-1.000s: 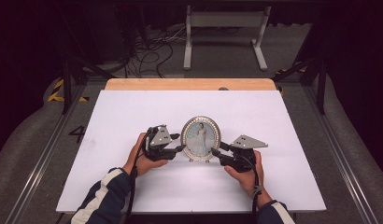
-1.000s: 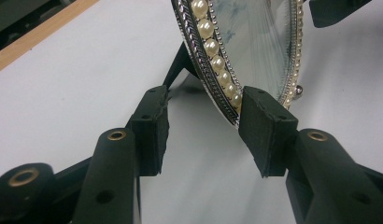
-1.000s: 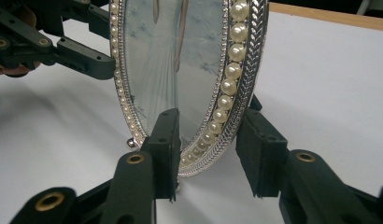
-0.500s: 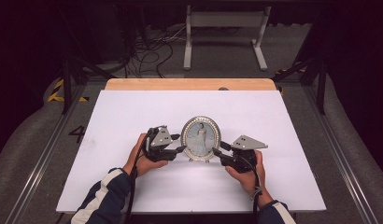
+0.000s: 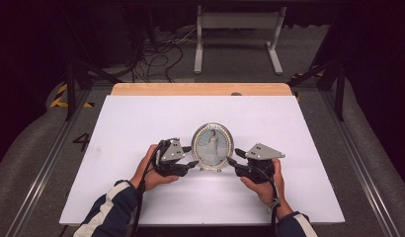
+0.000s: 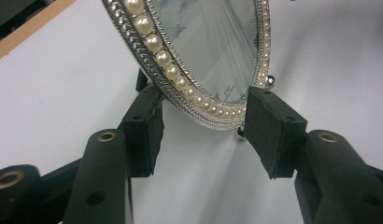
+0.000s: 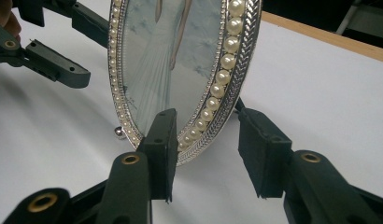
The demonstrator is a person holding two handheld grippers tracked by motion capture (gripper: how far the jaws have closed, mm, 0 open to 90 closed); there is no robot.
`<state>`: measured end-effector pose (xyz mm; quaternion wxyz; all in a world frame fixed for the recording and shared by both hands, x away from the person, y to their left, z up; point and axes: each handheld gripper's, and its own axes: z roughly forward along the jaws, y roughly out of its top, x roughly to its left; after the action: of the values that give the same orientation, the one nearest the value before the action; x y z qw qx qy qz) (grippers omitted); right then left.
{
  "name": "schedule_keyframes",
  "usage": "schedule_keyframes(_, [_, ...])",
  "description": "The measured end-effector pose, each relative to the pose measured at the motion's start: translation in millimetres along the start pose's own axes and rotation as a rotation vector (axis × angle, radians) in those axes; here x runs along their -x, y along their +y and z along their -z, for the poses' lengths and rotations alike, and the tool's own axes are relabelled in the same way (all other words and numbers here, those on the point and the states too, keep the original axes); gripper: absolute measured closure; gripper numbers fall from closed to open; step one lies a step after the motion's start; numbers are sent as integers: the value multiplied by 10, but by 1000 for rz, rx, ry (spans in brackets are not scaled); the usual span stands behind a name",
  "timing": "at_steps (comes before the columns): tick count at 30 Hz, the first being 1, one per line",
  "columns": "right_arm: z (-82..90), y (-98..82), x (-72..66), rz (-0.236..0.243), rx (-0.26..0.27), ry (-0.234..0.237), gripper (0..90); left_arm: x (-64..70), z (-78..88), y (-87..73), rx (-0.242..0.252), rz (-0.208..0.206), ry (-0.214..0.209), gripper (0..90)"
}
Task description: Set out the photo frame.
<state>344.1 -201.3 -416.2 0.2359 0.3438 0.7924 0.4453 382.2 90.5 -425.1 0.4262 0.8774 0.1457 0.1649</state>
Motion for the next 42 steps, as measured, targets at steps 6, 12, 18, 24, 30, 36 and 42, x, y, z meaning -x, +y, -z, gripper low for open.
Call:
schedule_keyframes(6, [-3,-3,-5,3,-3,-15,608,3,2,-1,-3,6,12,504])
schedule_keyframes(12, [0,0,-10,10,-2,-15,587,18,22,-2,-5,-4,24,504])
schedule_keyframes(18, [6,-31,-14,37,-3,-26,512,50,79,-45,-15,-7,43,460])
schedule_keyframes(24, [11,-63,-13,78,-30,-45,437,33,163,-122,-15,19,50,353])
schedule_keyframes(30, [62,-93,2,100,-43,-17,383,12,232,-228,-30,31,67,266])
schedule_keyframes(36, [94,-122,5,113,-46,-27,345,-29,310,-350,-40,60,80,239])
schedule_keyframes(42, [132,-149,34,121,-55,-43,283,-39,395,-468,-47,60,90,218])
